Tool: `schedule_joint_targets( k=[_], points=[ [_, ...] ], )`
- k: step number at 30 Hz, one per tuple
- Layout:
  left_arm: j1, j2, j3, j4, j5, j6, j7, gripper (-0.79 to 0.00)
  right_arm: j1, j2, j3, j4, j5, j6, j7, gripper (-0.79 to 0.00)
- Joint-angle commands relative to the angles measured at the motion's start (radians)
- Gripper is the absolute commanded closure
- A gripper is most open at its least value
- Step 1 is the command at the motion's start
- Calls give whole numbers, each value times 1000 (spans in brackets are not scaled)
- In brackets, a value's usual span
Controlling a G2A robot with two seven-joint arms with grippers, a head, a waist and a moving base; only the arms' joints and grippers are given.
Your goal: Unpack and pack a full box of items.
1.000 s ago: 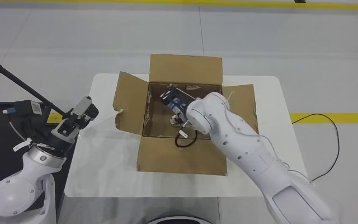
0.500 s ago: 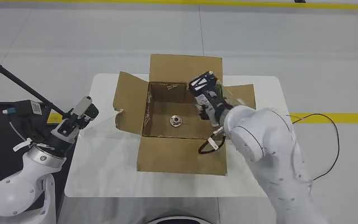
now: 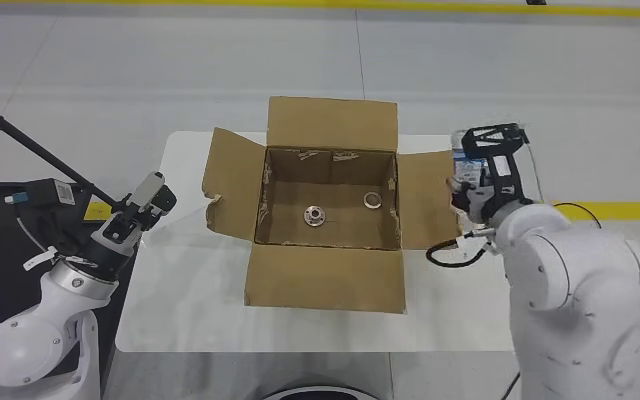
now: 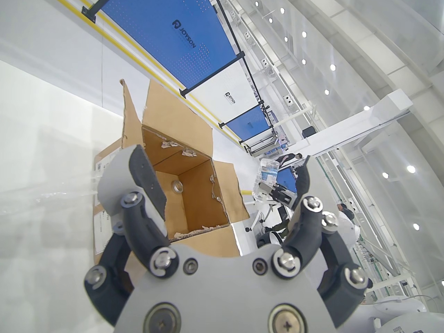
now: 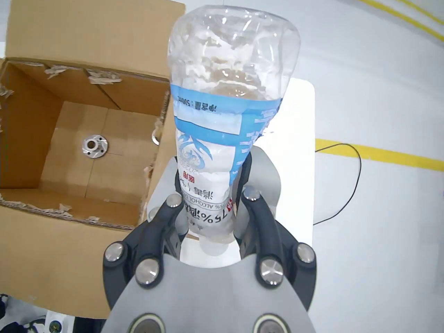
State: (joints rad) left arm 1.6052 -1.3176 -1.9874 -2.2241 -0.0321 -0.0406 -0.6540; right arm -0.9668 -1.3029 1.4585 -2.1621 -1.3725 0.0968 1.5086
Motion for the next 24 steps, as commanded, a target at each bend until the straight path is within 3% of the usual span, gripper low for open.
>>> schedule_joint_targets(
  k=[1, 10, 24],
  points=[
    [0, 0, 0, 0, 0, 0, 0, -785, 3, 3, 59, 54, 51, -17, -2, 0],
    [0, 0, 0, 0, 0, 0, 0, -785, 50, 27, 251, 431, 283, -158, -63, 0],
    [0, 0, 0, 0, 0, 0, 0, -785, 194, 69, 292, 938, 353, -316, -124, 0]
  ],
)
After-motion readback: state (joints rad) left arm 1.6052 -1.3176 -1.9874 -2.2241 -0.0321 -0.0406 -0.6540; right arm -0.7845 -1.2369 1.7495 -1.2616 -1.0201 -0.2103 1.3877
